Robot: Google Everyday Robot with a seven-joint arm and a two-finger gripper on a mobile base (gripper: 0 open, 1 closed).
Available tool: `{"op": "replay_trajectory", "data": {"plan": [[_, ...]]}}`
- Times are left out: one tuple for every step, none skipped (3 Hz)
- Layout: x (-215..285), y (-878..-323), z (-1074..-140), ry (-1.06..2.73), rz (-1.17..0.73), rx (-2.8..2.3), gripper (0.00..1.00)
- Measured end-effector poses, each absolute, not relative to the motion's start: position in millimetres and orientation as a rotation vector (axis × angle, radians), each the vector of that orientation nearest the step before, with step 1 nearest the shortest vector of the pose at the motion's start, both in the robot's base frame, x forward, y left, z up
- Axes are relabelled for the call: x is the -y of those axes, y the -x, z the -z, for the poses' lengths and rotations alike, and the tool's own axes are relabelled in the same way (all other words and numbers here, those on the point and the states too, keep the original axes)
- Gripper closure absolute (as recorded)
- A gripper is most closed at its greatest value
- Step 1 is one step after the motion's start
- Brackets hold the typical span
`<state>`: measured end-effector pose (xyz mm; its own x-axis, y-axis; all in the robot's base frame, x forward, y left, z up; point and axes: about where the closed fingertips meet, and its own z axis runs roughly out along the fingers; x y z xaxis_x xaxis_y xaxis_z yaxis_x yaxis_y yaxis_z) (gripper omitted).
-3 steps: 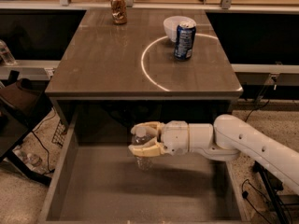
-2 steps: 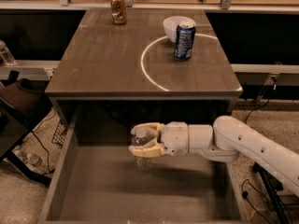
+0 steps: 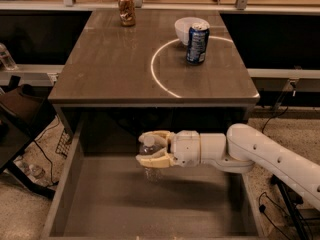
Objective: Place water bottle into top drawer
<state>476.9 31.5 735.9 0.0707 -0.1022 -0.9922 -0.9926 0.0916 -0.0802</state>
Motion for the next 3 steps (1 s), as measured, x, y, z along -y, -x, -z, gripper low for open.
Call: {"op": "replay_trajectory", "data": {"plan": [[-33.4, -476.3, -736.3, 1.247, -1.037, -1.266, 0.17], [-35.2, -475.6, -736.7, 1.25, -1.04, -1.263, 0.0], [-35.3, -475.6, -736.7, 1.25, -1.04, -1.263, 0.0]]}}
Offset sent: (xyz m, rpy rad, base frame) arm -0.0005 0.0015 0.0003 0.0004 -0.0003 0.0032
